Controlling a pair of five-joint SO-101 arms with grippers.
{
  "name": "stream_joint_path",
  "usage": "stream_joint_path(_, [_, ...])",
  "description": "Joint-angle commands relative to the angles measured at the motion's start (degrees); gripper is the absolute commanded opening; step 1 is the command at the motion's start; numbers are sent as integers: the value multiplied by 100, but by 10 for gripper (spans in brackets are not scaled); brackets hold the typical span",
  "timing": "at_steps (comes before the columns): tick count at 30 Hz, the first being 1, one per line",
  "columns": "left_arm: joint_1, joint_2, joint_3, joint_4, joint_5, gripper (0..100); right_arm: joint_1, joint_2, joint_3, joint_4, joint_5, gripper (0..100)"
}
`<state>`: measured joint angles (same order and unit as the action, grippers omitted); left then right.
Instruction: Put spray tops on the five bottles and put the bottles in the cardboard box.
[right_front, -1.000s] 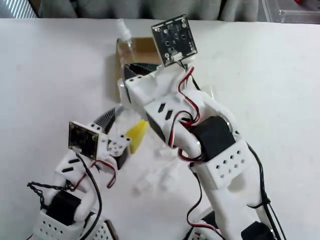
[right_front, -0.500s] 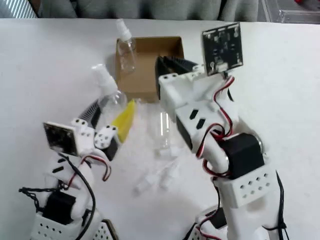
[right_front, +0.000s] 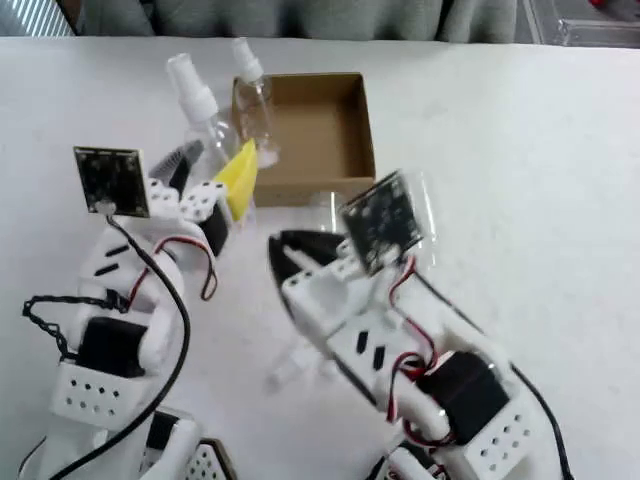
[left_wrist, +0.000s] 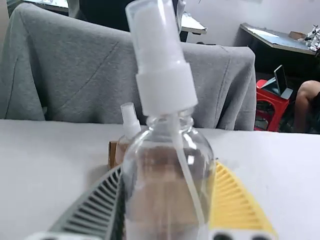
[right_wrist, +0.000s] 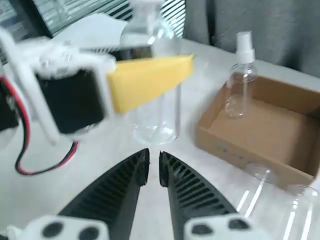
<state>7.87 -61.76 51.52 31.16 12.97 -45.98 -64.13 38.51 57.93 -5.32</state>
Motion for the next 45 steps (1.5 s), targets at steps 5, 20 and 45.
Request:
stream_joint_path(5, [268, 31, -1037, 466, 53, 21, -884, -778, 1371, -2018, 79, 15])
stream_joint_path(20, [593, -787, -1152, 1178, 35, 20, -453, -778, 1987, -3213, 88, 15])
stream_joint_path(45, [602, -936, -1134, 1477, 35, 20, 259, -444, 2453, -4180, 448, 15])
